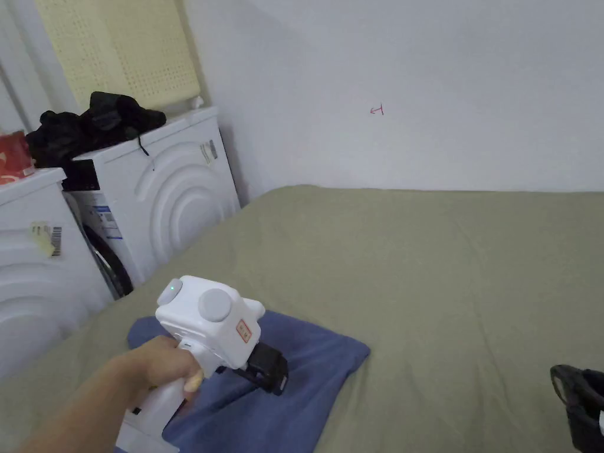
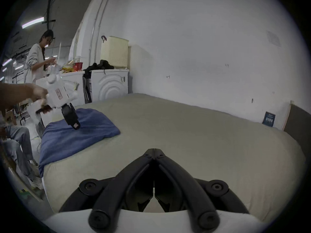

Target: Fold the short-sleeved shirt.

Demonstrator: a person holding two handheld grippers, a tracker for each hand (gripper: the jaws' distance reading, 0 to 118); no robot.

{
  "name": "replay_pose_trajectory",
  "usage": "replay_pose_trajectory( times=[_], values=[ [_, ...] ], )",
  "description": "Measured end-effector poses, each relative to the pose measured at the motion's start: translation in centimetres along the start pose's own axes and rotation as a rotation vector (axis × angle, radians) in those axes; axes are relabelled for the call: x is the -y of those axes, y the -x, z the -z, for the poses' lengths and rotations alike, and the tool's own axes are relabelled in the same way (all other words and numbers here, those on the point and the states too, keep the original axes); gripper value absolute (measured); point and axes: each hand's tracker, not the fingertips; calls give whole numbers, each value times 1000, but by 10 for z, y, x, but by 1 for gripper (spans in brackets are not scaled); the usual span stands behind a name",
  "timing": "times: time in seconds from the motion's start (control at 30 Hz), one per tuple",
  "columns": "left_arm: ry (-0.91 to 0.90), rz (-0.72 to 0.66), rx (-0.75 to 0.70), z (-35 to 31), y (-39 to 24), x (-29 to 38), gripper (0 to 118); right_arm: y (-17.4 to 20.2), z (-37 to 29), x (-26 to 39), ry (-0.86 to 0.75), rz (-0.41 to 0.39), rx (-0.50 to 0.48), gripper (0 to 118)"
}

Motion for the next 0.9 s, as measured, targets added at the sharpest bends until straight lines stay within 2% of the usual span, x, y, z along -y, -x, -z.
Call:
replay_pose_trajectory(
  times=[0.07, 0.2, 0.23, 0.3, 0.33, 0.37, 0.4, 0.43, 0.47, 0.53, 0.6, 0.67, 0.8, 0.9],
  values=[
    [-14, -41, 105, 12, -2, -3, 116, -3, 1, 4, 7, -5, 4, 0],
    [5, -61, 103, 39, -11, 1, 114, -8, 1, 6, 16, -11, -9, 0],
    [29, -50, 111, 45, -9, 3, 109, -9, 1, 6, 19, -7, -9, 0],
    [33, 6, 62, 50, -14, 10, 86, -11, 1, 6, 26, -7, -5, 0],
    [-15, -14, 85, 45, -15, 14, 84, -12, 1, 6, 29, -2, -5, 0],
    [-39, -22, 125, 38, -11, 15, 71, -13, 1, 6, 33, 0, -4, 0],
    [-54, -24, 166, 30, -9, 16, 31, -15, 2, 6, 38, -1, 2, 0],
    [-70, -37, 173, 23, -8, 16, 4, -17, 2, 6, 45, 3, 5, 0],
    [-95, -55, 117, 17, -7, 17, 3, -18, 3, 7, 55, 5, 13, 0],
    [-150, -108, 183, 9, 8, 9, 3, -20, 4, 7, 87, 20, 31, 0],
    [-197, -117, 163, -3, 3, 8, 3, -22, 4, 8, 108, 39, 34, 0],
    [-262, -99, 145, -23, -18, 6, 3, -22, 2, 9, 125, 44, 51, 0],
    [-336, -43, 272, -59, -68, -5, 3, -27, -14, 8, 134, 60, 76, 0],
    [-365, 39, 299, -83, -128, -23, 3, -38, -29, 7, 138, 68, 114, 0]
  ],
)
